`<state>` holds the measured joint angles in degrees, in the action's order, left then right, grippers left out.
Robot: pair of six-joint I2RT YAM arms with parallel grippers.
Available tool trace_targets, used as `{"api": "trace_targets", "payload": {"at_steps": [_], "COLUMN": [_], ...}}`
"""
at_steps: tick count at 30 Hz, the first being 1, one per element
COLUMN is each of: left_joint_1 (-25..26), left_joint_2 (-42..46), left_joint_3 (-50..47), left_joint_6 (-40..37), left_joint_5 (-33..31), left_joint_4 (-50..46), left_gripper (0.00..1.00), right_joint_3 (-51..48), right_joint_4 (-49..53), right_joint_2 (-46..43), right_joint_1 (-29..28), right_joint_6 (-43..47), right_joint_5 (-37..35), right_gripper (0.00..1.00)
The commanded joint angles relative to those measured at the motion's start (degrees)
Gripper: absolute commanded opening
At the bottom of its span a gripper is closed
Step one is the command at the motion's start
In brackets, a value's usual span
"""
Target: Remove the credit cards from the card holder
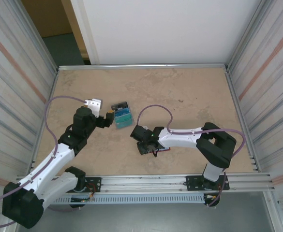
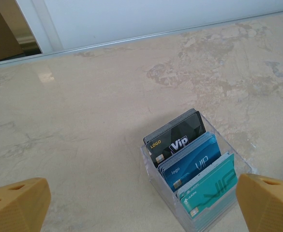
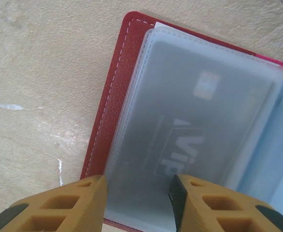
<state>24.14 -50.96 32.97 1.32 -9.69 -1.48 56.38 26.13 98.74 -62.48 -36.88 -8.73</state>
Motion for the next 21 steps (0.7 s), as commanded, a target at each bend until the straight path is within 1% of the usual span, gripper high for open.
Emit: {"api": "trace_targets", "payload": {"at_steps": [1, 4, 7, 15, 17, 21], "left_joint_1": [0.3, 0.2, 0.3, 1.2, 1.8, 3.0], "left_joint_2": [0.0, 0.1, 0.3, 0.9, 0.8, 0.5], "left_joint_3": [1.5, 1.6, 1.6, 1.7, 1.9, 2.8], "left_joint_6": [-0.2, -0.2, -0.2, -1.4, -1.8, -2.4], "left_joint_5": [-0.3, 0.0, 0.1, 0.9, 0.7, 0.2], "left_joint_4": [0.2, -0.1, -0.1, -0.3, -0.2, -0.3], "left_gripper": [0.99, 0.99, 0.99, 0.99, 0.99, 0.99], "right_joint_3": [-2.0, -2.6, -3.3, -5.9, -5.9, -6.3], "right_joint_4": [2.2, 1.1, 0.3, -2.5, -2.2, -1.4], "right_joint_2": [4.7, 5.0, 4.2, -2.9, -4.6, -8.1], "right_joint_1": [-0.4, -0.4, 0.1, 3.0, 3.6, 4.4], "right_joint_6": [-0.9, -1.0, -1.3, -0.7, -0.7, -1.5], "right_joint_5": [-1.2, -0.4, -0.1, 2.0, 1.9, 1.2], "right_gripper": [0.4, 0.34, 0.29, 0.24, 0.22, 0.2]}}
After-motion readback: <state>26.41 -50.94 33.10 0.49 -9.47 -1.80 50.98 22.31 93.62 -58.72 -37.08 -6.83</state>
